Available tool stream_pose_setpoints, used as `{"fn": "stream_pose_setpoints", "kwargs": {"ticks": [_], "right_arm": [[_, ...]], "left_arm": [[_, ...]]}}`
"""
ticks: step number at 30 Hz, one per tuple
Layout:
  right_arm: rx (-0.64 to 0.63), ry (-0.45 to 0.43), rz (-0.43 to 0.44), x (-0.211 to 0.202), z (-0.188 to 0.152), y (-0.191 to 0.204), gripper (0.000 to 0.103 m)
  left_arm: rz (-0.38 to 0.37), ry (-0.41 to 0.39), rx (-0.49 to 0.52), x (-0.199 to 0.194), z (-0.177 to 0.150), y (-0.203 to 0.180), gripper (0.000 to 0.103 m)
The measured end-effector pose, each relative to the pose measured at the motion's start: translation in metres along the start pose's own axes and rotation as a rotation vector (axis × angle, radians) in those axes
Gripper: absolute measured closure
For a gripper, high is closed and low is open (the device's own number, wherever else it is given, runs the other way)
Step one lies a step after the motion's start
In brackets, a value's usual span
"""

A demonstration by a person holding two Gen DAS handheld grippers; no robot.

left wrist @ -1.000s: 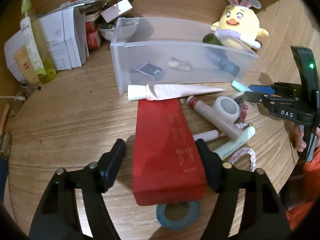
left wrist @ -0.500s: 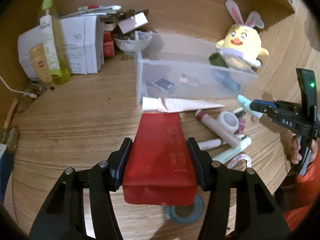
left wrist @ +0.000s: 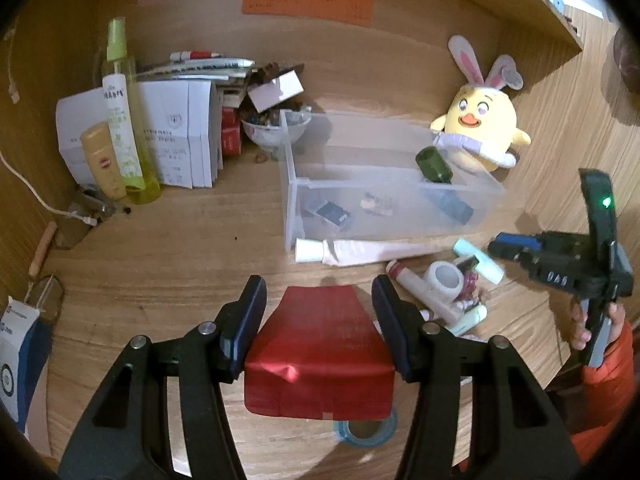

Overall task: Organize objects
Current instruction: 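Grasp the mint-green tube with the right gripper while the left grasps the red pouch, then carry the red pouch and mint tube into the bin and release the pouch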

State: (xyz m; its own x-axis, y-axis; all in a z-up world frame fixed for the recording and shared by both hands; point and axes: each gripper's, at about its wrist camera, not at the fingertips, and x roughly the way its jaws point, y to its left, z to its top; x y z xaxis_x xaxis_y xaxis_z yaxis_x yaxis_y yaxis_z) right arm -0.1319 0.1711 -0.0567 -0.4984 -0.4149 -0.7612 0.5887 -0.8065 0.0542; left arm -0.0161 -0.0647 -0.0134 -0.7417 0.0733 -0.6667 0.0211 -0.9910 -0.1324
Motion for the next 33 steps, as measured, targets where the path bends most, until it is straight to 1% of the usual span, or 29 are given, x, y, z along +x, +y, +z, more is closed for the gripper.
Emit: {"fn": "stream_pose_setpoints", "kwargs": {"ticks": [5,9,12,14,16,22,25,33], "right_arm": [[-0.046,0.038,0.003,0.016,-0.001,0.011,0.076],[-0.069,0.061,-0.015,0.025,-0.002,0.016,0.075],[-0.092,0.053,-0.023,0.023,-0.003,0.02,0.076],[-0.096,0.046,-0.031,0.022,-0.004,0.02,0.08],[-0.089,0.04,-0.031,0.02,-0.005,0.019,0.08],[-0.052,-0.016,-0.021,0.001,-0.002,0.013,0.08],[-0.037,-0.062,-0.013,-0.016,0.004,0.008,0.08],[-0.021,-0.164,0.012,-0.051,0.021,0.006,0.08]], "left_arm": [[0.0,-0.03,0.001,-0.006,0.009,0.0,0.048],[-0.004,-0.05,0.004,-0.008,0.02,-0.001,0.048],[-0.006,-0.065,0.009,-0.01,0.027,-0.003,0.048],[-0.01,-0.077,0.011,-0.012,0.031,-0.004,0.048],[-0.018,-0.092,0.014,-0.014,0.036,-0.007,0.048],[-0.033,-0.143,0.031,-0.023,0.052,-0.017,0.048],[-0.039,-0.17,0.041,-0.026,0.062,-0.023,0.049],[-0.064,-0.184,0.05,-0.022,0.083,-0.032,0.049]]}}
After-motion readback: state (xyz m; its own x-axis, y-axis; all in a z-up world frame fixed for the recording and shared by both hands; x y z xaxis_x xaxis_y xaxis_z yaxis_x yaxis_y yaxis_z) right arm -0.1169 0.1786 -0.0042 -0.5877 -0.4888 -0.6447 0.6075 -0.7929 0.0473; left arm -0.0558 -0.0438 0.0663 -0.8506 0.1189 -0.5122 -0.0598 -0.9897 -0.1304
